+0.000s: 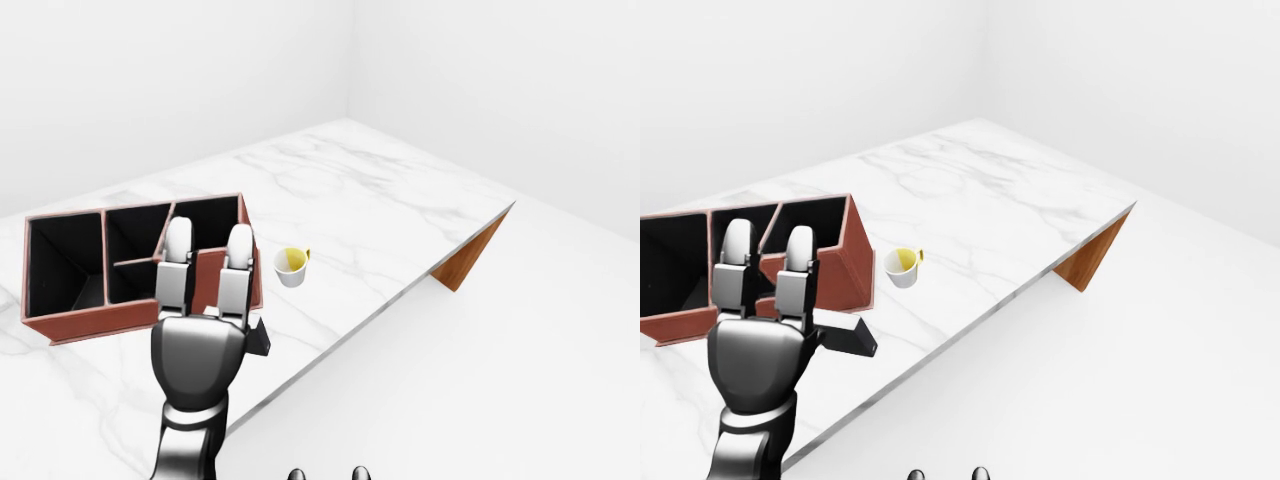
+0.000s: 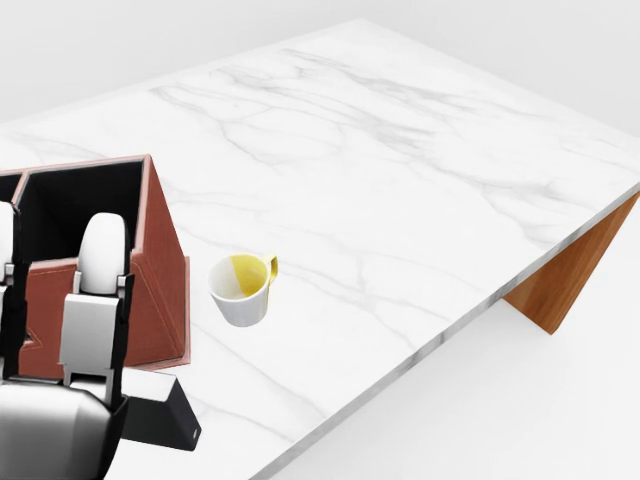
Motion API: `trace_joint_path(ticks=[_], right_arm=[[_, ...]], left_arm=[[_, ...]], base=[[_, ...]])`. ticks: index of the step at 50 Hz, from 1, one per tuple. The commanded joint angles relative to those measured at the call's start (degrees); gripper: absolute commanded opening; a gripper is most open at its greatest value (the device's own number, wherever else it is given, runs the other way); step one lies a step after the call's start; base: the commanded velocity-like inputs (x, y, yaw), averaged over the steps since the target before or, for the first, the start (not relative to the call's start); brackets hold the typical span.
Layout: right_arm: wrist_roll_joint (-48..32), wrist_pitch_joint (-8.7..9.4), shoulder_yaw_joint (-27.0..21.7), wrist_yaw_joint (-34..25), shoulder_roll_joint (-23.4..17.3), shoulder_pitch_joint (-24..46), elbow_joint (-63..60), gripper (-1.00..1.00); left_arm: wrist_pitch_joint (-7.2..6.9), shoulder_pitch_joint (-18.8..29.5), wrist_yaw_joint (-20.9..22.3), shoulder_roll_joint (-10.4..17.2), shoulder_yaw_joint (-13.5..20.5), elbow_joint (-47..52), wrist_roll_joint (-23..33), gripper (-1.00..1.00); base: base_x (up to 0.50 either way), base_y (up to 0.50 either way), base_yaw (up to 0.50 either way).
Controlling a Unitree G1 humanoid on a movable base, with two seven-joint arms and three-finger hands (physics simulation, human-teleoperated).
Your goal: Pick up the book and place it in the right compartment of the caddy.
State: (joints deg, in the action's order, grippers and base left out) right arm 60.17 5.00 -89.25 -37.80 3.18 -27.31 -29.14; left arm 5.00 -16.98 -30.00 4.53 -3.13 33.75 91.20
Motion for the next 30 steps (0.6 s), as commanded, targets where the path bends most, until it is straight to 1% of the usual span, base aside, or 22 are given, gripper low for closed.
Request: trace_joint_path(ticks=[1,5,14,21,26,30], right_arm=[[0.4,0.00,-0.2,-0.3,0.2,-0.2,-0.4,1.00],[0.2,0.00,-0.2,-0.5,0.2,-0.1,0.0,1.00],[0.3,0.00,-0.3,-0.5,0.3,-0.3,-0.2,1.00],[-0.5,0.00,0.3,-0.7,0.0,0.1,0.5,1.00],[-1.0,0.00,0.6,-1.0,0.1,0.2,0.7,1.00],[-1.0,0.00,0.7,-1.0,0.1,0.1,0.9,1.00]], left_arm=[[0.00,-0.8,0.0,1.2,-0.2,-5.3,1.8,1.00],[0.00,-1.1,0.0,1.5,-0.7,-7.5,2.0,1.00],[0.00,-0.1,0.0,2.2,-1.9,-12.0,3.4,1.00],[0.00,1.4,0.0,2.8,-2.4,-16.0,4.3,1.00],[0.00,3.5,0.0,3.0,-2.0,-18.5,3.7,1.00],[0.00,4.2,0.0,3.1,-2.3,-20.8,3.9,1.00]], base=[[0.00,0.00,0.00],[0.00,0.00,0.00],[0.00,0.00,0.00],[0.00,0.00,0.00],[0.00,0.00,0.00],[0.00,0.00,0.00]])
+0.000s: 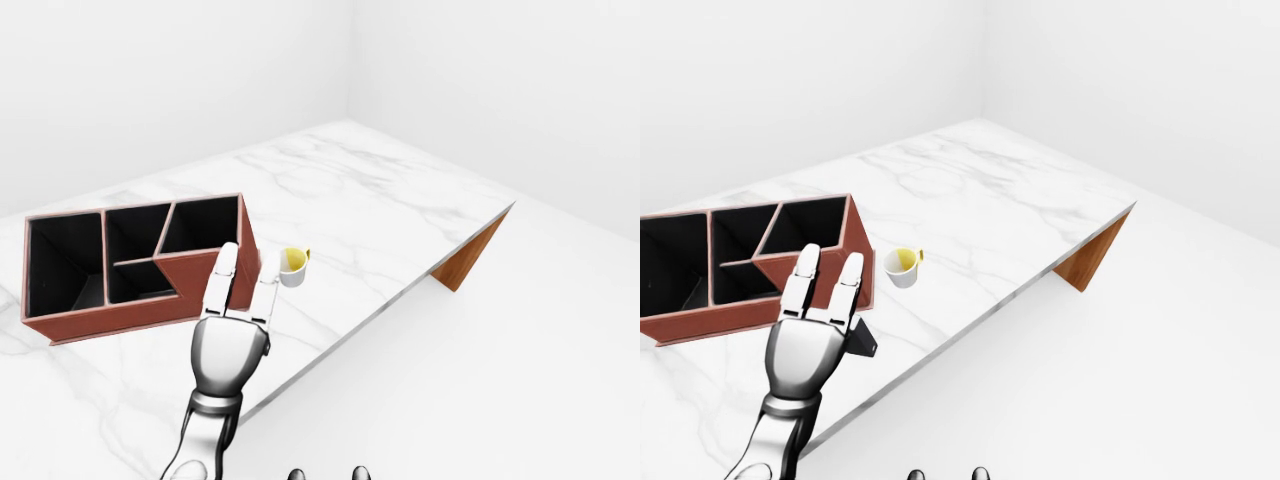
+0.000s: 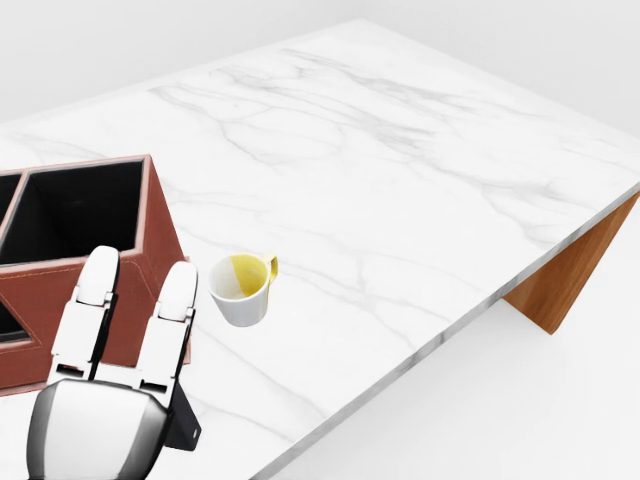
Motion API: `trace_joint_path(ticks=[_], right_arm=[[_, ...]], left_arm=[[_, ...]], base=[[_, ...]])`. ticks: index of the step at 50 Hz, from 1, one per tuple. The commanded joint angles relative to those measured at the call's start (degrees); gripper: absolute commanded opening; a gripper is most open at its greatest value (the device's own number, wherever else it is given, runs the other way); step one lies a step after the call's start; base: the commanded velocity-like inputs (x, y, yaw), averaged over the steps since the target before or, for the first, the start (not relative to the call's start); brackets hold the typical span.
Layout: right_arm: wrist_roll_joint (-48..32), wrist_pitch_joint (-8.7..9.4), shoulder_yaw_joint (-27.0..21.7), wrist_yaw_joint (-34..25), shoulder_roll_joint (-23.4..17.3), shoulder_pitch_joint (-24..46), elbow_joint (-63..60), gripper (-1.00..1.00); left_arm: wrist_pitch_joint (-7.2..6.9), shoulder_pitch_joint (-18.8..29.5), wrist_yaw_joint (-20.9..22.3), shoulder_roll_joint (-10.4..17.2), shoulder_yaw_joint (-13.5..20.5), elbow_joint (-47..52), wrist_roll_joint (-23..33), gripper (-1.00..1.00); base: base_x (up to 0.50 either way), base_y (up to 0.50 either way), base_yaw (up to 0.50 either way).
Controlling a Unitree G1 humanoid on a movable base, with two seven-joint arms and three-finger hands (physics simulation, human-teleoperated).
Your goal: Pick up the book and place it in the right compartment of the caddy.
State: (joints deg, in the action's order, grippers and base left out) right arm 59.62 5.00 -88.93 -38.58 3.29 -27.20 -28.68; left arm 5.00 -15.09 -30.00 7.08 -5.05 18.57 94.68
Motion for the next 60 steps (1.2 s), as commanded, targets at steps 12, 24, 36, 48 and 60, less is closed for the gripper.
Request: trace_joint_path(ticks=[12,24,36,48,60], right_arm=[[-0.1,0.00,0.0,-0.2,0.1,-0.1,-0.2,1.00],[-0.1,0.00,-0.1,-0.4,0.0,-0.1,0.0,1.00],[-0.1,0.00,0.1,-0.3,0.2,-0.1,-0.1,1.00],[-0.5,0.00,0.2,-0.7,0.2,0.1,0.0,1.00],[-0.5,0.00,0.3,-0.7,0.4,0.0,-0.3,1.00]], left_arm=[[0.00,4.7,0.0,1.3,-0.6,-12.2,-0.1,1.00],[-0.54,7.9,0.0,1.7,-1.8,-22.4,0.3,1.00],[0.00,8.1,0.0,2.9,-2.4,-25.4,-2.1,1.00],[0.00,7.4,0.0,3.4,-0.6,-24.9,-2.8,1.00],[0.00,8.6,0.0,3.8,1.6,-25.0,-5.0,1.00]], base=[[0.00,0.00,0.00],[0.00,0.00,0.00],[0.00,0.00,0.00],[0.00,0.00,0.00],[0.00,0.00,0.00]])
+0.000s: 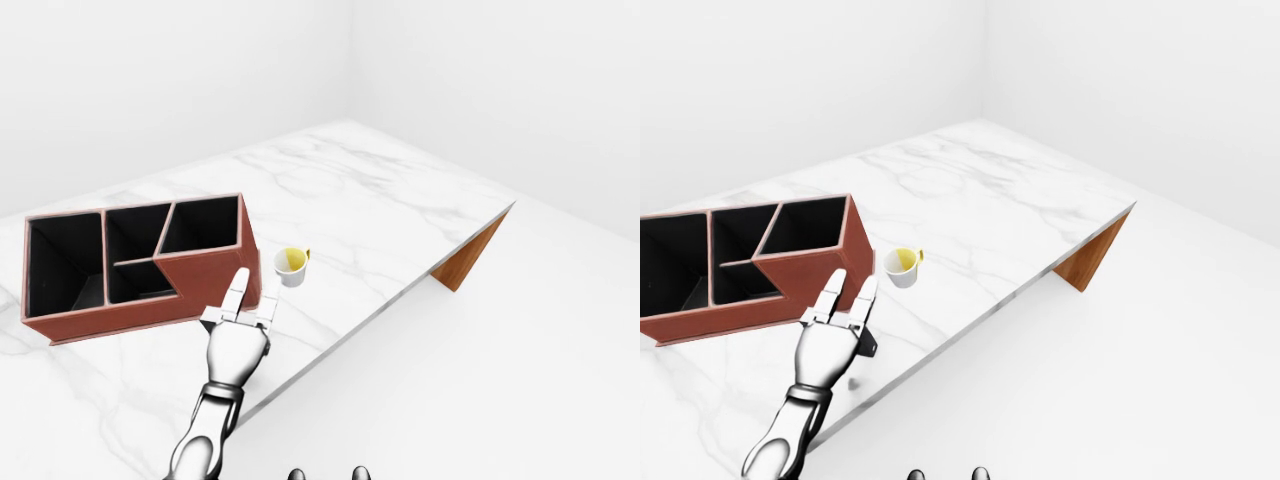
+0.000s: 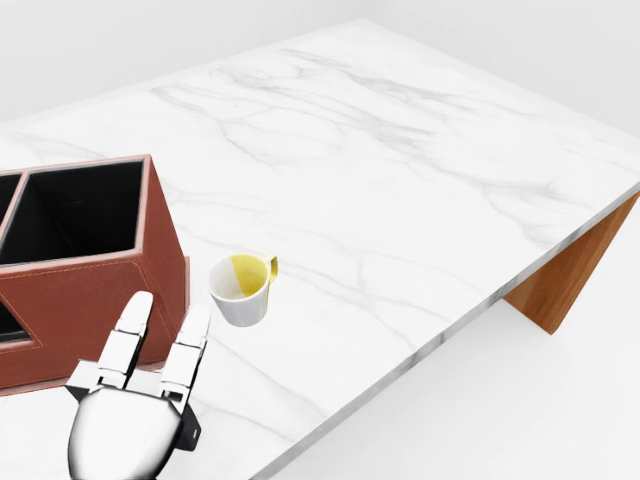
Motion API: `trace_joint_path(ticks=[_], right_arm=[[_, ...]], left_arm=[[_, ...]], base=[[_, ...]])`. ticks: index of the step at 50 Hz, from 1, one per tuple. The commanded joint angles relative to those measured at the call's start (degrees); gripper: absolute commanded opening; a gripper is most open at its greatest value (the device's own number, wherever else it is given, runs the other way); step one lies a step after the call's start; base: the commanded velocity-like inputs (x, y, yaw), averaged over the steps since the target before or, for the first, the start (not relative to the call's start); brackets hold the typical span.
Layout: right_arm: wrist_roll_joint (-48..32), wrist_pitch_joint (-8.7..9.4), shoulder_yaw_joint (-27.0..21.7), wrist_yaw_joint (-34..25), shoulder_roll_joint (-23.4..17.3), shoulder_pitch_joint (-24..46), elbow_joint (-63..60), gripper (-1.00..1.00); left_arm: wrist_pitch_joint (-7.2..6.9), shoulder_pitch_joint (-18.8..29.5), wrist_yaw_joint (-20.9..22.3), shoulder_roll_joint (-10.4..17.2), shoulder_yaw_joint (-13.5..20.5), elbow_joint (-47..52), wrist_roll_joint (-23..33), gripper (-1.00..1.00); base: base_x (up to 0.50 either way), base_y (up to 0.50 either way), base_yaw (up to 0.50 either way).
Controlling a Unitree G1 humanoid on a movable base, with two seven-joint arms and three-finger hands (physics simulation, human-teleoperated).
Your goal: Pick up the book and place it in the right compartment of the caddy.
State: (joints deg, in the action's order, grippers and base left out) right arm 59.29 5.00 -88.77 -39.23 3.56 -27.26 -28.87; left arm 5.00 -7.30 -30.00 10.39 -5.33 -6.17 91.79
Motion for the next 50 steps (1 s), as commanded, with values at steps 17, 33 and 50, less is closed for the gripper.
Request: trace_joint_path(ticks=[17,33,50], right_arm=[[-0.4,0.00,0.3,-0.3,-0.1,0.1,0.4,1.00],[-0.1,0.00,0.1,-0.2,0.0,0.0,-0.1,1.00],[-0.5,0.00,0.3,-0.3,0.2,0.2,-0.1,1.00]], left_arm=[[0.00,5.5,0.0,1.1,2.8,-8.6,-2.9,1.00],[-0.62,8.1,0.0,1.9,1.9,-14.8,-3.2,1.00],[-0.72,10.6,0.0,3.2,3.1,-18.0,-5.1,1.00]], base=[[0.00,0.00,0.00],[0.00,0.00,0.00],[0.00,0.00,0.00]])
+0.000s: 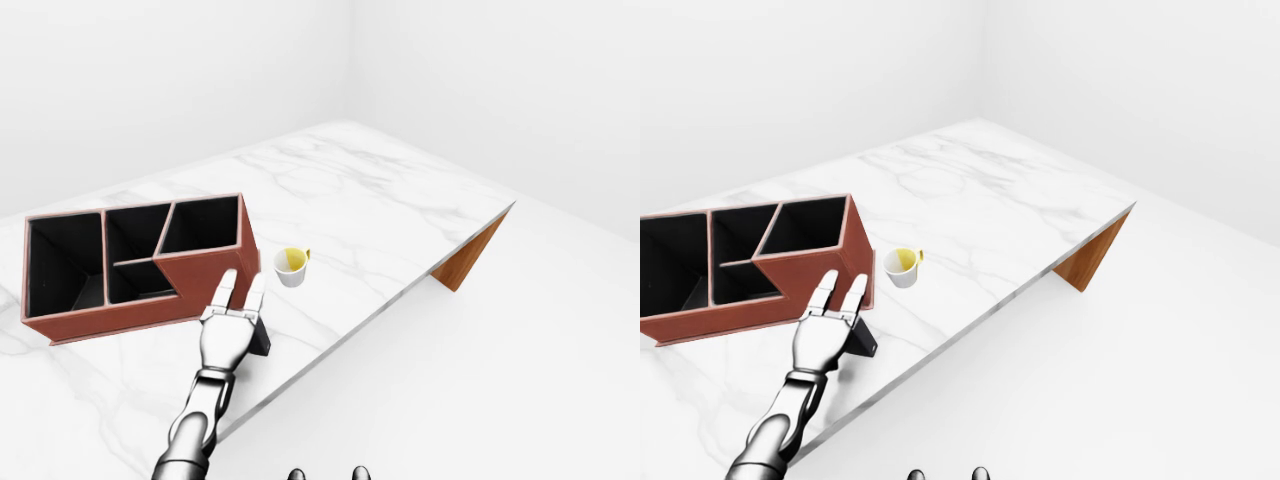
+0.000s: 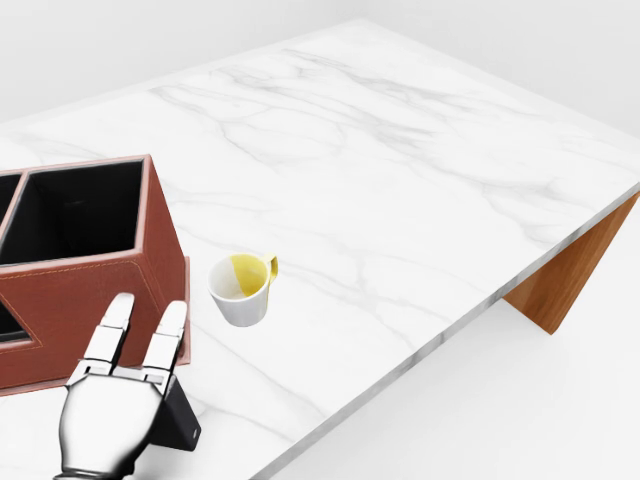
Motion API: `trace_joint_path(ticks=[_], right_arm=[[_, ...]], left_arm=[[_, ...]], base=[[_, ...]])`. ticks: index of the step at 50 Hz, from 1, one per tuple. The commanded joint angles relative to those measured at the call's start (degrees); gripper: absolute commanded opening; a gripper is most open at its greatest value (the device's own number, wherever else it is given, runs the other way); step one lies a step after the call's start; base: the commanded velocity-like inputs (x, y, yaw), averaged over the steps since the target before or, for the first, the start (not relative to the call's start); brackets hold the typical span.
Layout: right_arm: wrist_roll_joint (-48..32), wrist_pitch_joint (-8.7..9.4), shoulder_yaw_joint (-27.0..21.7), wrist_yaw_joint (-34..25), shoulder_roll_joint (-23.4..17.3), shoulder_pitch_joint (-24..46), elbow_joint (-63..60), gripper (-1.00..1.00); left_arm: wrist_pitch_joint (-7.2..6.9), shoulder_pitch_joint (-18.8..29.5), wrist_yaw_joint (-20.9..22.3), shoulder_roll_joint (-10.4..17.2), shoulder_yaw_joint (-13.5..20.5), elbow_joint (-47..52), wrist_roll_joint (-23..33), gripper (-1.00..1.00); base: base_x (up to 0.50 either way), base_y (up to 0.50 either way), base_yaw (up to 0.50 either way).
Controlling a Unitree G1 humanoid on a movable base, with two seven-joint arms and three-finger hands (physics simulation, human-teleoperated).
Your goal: Pick up the book and place it in the right compartment of the caddy.
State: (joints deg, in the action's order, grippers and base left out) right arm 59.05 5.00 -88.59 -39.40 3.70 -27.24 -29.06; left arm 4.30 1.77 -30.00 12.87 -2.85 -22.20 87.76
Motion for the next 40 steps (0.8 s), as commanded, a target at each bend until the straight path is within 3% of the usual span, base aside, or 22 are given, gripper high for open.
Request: trace_joint_path(ticks=[1,21,22,23,24,25,40], right_arm=[[-0.5,0.00,0.2,-0.1,0.1,0.2,0.2,1.00],[0.0,0.00,0.1,0.2,0.0,-0.1,0.1,1.00],[0.1,0.00,0.0,0.1,0.0,-0.1,0.1,1.00],[0.1,0.00,0.0,0.1,0.0,-0.1,0.1,1.00],[0.1,0.00,-0.1,0.1,0.0,-0.1,0.2,1.00],[0.1,0.00,-0.1,-0.1,0.0,-0.1,0.2,1.00],[0.1,0.00,-0.1,0.1,-0.1,0.0,0.0,1.00]], left_arm=[[-0.08,1.5,0.0,0.7,0.8,-1.6,-1.3,1.00],[-0.62,4.4,0.0,1.5,0.3,-8.6,-1.3,1.00],[-0.85,3.9,0.0,1.5,0.0,-8.3,-0.9,0.87],[-0.94,4.0,0.0,1.5,-0.1,-8.7,-0.8,0.39],[-0.92,4.5,0.0,1.5,-0.2,-9.8,-0.8,-0.38],[-1.06,4.9,0.0,1.5,-0.4,-10.7,-0.7,-0.95],[-1.68,5.3,0.0,1.8,-0.8,-12.4,-0.7,-1.00]], base=[[0.00,0.00,0.00],[0.00,0.00,0.00],[0.00,0.00,0.00],[0.00,0.00,0.00],[0.00,0.00,0.00],[0.00,0.00,0.00],[0.00,0.00,0.00]])
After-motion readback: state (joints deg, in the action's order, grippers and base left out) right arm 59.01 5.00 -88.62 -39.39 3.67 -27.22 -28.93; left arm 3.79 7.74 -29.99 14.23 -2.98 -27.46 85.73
